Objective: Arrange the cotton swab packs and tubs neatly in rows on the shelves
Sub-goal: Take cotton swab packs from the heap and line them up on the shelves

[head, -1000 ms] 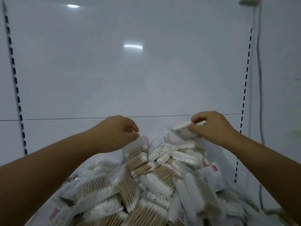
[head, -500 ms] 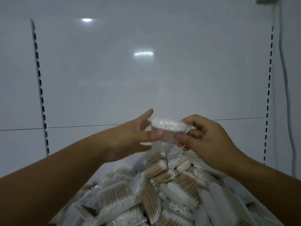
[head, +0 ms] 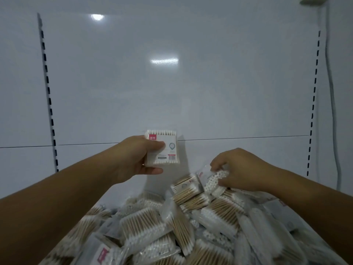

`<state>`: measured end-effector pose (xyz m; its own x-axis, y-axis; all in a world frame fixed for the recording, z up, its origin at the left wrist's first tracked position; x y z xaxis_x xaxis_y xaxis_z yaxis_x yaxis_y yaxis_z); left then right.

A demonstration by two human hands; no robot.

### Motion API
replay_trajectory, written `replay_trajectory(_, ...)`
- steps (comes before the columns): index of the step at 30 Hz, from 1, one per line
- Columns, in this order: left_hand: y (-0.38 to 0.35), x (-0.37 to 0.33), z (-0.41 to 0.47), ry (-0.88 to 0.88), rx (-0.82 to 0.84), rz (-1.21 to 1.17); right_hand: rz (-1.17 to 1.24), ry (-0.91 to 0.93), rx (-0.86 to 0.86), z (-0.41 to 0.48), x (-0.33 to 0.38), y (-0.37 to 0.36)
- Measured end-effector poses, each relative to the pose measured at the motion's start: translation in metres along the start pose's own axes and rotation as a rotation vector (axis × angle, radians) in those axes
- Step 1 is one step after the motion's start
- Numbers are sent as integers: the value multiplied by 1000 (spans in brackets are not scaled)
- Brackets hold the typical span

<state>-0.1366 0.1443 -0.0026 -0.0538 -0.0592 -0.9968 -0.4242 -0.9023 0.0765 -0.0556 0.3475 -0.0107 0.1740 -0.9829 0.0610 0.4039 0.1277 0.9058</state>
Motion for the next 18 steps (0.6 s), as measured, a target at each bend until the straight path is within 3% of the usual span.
replay_trajectory(3,6,4,2,32,0,-24,126,43,-170,-4,-3,19)
replay_trajectory(7,8,3,3,37,-9,-86,264,244,-433,-17,7,43)
replay_trajectory(11,-24,-2,-5,-1,192,-107,280,417,-619,-18,41,55)
replay_trajectory(14,-47,-5,-15,-80,289,-19,270,491,-542,-9,67,43)
replay_trajectory(18,-15,-4,-11,-85,118,-53,361,343,-319,3,57,26)
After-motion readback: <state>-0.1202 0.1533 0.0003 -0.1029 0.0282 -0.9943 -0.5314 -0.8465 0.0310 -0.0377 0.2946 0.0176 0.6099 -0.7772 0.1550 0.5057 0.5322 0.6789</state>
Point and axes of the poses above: each hand's wrist, its own z-axis towards the middle knuckle, its own y-axis out of the back of the hand, x = y × z, the point moved 8 cm from there along z, towards the middle knuckle, and after that the axes turned 6 degrees about y, right-handed, at the moved point
